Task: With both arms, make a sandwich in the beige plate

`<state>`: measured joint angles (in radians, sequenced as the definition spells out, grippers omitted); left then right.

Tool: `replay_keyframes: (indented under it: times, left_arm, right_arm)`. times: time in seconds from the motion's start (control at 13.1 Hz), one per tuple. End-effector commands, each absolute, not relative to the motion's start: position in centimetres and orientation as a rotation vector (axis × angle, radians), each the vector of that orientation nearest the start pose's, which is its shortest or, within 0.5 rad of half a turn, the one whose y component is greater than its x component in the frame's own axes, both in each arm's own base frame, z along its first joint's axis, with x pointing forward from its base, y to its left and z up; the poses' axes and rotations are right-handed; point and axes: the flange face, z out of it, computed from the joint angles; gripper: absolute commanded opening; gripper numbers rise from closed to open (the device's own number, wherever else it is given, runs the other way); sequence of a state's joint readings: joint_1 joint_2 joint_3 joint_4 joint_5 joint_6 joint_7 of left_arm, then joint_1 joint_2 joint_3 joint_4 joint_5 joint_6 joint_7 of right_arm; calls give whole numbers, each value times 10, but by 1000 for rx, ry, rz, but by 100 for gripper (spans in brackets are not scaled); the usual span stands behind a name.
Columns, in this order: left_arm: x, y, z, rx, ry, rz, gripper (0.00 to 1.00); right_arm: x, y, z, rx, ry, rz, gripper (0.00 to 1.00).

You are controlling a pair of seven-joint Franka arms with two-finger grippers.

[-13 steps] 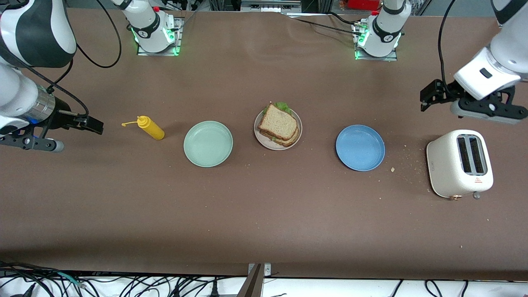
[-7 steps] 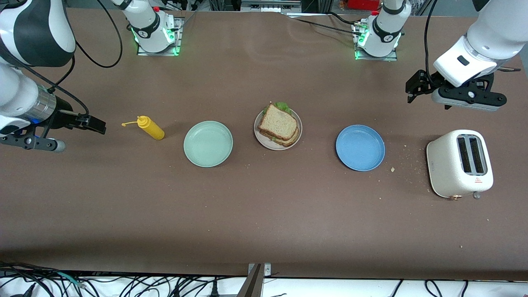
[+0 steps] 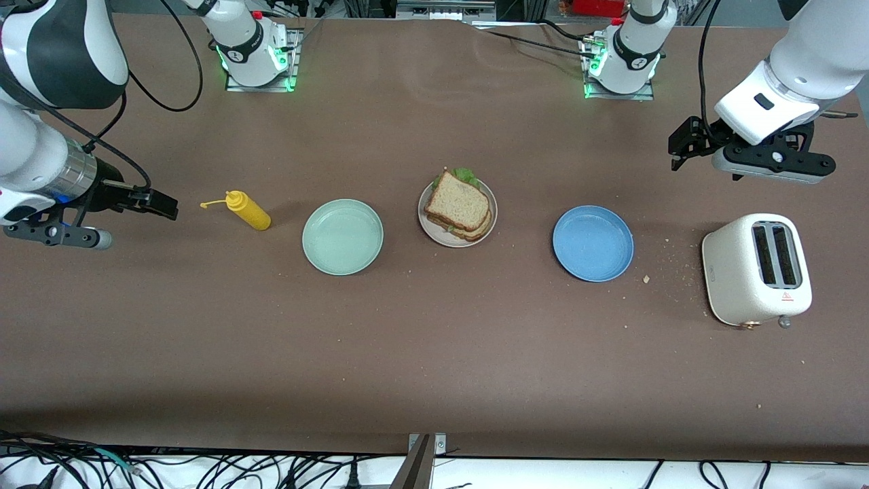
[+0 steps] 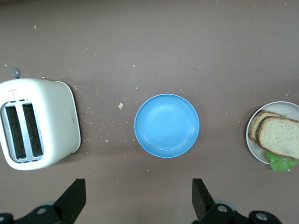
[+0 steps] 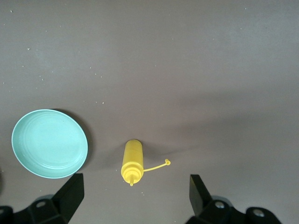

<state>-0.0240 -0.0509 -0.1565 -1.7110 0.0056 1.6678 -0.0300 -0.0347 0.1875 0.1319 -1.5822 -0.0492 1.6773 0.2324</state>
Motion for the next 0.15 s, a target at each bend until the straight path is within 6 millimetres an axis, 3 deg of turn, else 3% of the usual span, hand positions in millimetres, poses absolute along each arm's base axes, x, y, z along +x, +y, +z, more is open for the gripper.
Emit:
replay_keyframes:
  times: [0.0,0.08]
  left_arm:
    - [531,-99,598,-3177,172,28,100]
    - [531,-99,598,-3177,170,30,100]
  right_arm:
    - [604,50,528,-3156,210,138,100]
    - [604,50,528,-3156,210,138,100]
